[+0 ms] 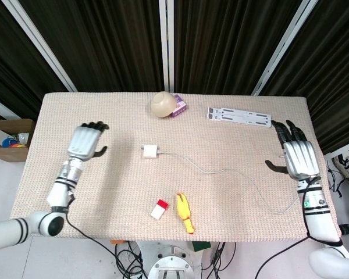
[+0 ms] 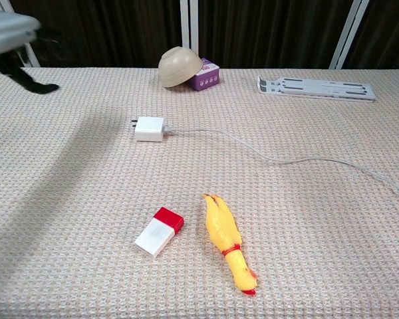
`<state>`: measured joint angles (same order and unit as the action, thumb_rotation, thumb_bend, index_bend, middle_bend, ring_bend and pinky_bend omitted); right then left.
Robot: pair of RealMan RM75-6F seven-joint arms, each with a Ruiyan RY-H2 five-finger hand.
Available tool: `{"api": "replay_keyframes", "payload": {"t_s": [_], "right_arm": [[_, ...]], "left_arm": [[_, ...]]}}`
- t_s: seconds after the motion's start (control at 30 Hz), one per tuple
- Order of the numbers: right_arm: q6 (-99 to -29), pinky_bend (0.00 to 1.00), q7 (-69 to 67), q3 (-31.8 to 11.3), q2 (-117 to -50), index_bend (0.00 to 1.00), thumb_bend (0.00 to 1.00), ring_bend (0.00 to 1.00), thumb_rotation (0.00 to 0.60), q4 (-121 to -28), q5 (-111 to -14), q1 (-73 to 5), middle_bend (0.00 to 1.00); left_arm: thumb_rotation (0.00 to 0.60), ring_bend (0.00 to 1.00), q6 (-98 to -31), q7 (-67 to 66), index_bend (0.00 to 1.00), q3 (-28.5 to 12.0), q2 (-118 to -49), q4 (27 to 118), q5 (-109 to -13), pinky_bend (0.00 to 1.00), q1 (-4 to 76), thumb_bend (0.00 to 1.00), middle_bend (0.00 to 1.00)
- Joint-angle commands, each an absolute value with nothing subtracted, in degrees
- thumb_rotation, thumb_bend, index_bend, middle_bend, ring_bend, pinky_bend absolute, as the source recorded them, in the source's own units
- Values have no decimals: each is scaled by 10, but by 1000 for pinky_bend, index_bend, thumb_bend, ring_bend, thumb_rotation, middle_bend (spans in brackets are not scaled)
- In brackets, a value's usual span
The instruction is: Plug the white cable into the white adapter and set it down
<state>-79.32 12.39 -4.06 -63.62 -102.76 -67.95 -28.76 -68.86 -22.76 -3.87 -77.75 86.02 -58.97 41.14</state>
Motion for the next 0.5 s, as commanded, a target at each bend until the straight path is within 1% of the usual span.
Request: {"api": "replay_keyframes", "payload": {"t_s": [0.03, 0.13, 0.27, 0.37, 0.5], "right_arm": [[-803, 173, 45, -22, -611, 25, 193, 18, 600, -986, -728, -244, 157], [-816, 166, 10, -12, -607, 36, 199, 18, 600, -967, -754, -221, 157], [-844, 152, -14, -2, -615, 39, 207, 18, 600, -950, -783, -188, 157], [-868, 146, -27, 4, -626, 45, 209, 17, 600, -945, -801, -164, 157], [-879, 145, -32, 12, -624, 50, 215, 16, 600, -946, -818, -141, 157]], "left_arm": [[541, 269, -760, -193, 283, -2, -692, 908, -636, 320, 331, 242, 265], [559, 254, -802, -164, 283, 22, -654, 932, -668, 291, 283, 240, 264], [574, 241, -858, -138, 283, 57, -620, 958, -723, 261, 222, 234, 264], [577, 238, -907, -139, 282, 73, -607, 978, -754, 257, 180, 234, 263], [578, 237, -959, -142, 279, 84, -598, 1003, -789, 256, 132, 232, 264]]}}
